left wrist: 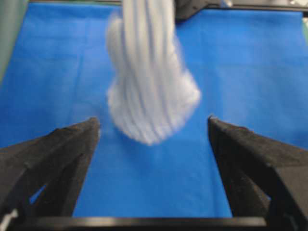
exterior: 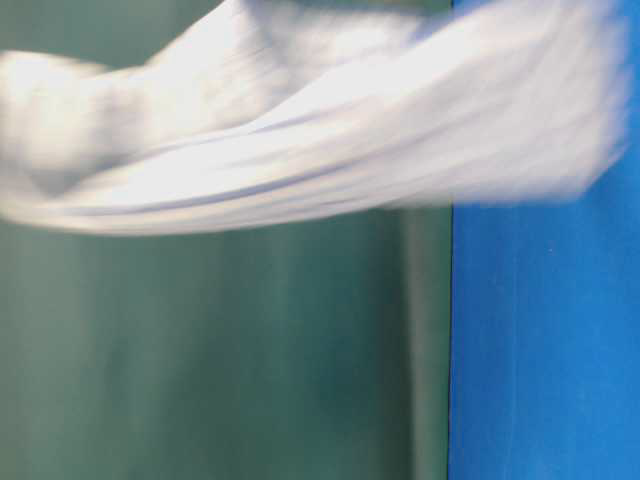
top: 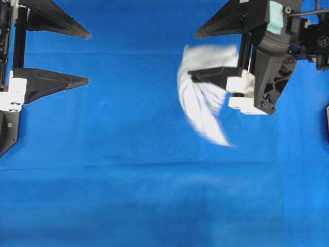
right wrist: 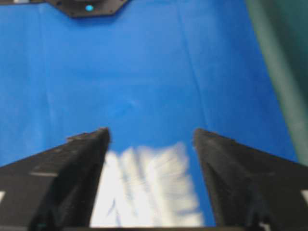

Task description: Lift the towel with both arms.

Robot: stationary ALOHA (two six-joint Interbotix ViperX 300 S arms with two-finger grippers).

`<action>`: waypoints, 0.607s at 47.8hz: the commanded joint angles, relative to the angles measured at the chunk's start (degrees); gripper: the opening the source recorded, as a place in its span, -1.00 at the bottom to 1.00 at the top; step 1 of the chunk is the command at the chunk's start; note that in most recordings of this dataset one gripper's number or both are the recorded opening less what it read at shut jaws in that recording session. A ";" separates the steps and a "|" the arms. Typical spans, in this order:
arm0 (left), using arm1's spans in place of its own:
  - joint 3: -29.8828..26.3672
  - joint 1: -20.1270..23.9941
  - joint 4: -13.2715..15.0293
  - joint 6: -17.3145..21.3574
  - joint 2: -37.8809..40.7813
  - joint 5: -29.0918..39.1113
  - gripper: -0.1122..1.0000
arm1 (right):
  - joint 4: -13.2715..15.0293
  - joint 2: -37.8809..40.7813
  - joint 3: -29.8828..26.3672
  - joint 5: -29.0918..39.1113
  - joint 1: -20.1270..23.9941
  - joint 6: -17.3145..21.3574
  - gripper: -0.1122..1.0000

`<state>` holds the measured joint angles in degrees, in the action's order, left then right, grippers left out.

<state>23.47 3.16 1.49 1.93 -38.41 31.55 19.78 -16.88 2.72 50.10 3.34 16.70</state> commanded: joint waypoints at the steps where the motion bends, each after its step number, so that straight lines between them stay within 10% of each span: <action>1: -0.88 0.09 0.00 0.00 -0.18 -0.79 0.81 | 0.53 -0.97 -0.53 -0.09 -0.09 0.18 0.41; 29: 17.75 0.18 0.09 -0.09 1.93 -19.86 0.81 | 0.62 -0.44 11.60 -7.21 -0.09 3.08 0.42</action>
<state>39.11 3.16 1.58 1.76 -36.65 15.91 20.13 -16.79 12.83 45.44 3.25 19.25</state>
